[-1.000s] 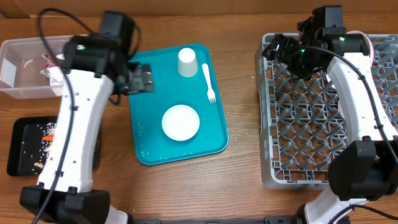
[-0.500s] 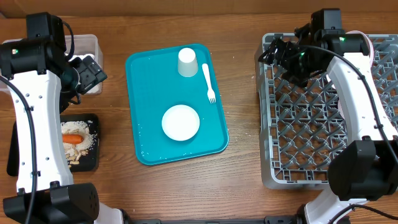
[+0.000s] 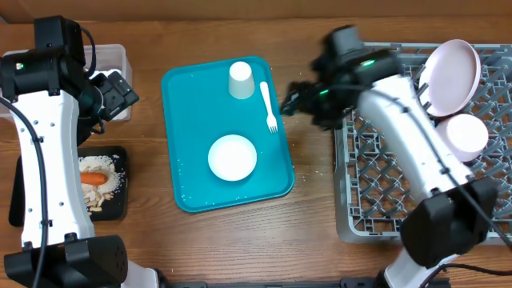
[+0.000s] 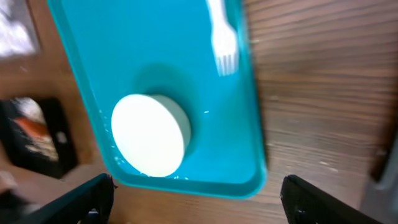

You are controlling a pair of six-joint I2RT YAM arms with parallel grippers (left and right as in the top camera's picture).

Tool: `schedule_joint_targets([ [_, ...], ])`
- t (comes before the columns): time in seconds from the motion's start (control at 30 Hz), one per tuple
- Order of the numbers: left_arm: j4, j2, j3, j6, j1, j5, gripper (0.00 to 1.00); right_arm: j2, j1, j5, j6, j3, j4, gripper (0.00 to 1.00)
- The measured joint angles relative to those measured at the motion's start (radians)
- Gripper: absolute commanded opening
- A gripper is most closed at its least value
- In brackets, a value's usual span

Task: Sort waste into correct bins and load items into the dishwasher rack
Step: 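Reach the right gripper to the white bowl and grasp its rim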

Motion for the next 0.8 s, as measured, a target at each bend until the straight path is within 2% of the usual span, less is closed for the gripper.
schedule_joint_targets([
  [0.2, 0.000, 0.000, 0.000, -0.003, 0.000, 0.000, 1.00, 0.019, 0.279, 0.218, 0.107, 0.000, 0.091, 0.96],
  [0.3, 0.000, 0.000, 0.000, -0.003, 0.000, 0.000, 1.00, 0.056, 0.353, 0.314, 0.180, 0.000, 0.091, 0.95],
  [0.6, 0.000, 0.000, 0.000, -0.003, 0.000, 0.000, 1.00, 0.208, 0.365, 0.399, 0.266, 0.000, 0.089, 0.74],
  [0.8, 0.000, 0.000, 0.000, -0.003, 0.000, 0.000, 1.00, 0.277, 0.357, 0.407, 0.276, -0.001, 0.092, 0.51],
])
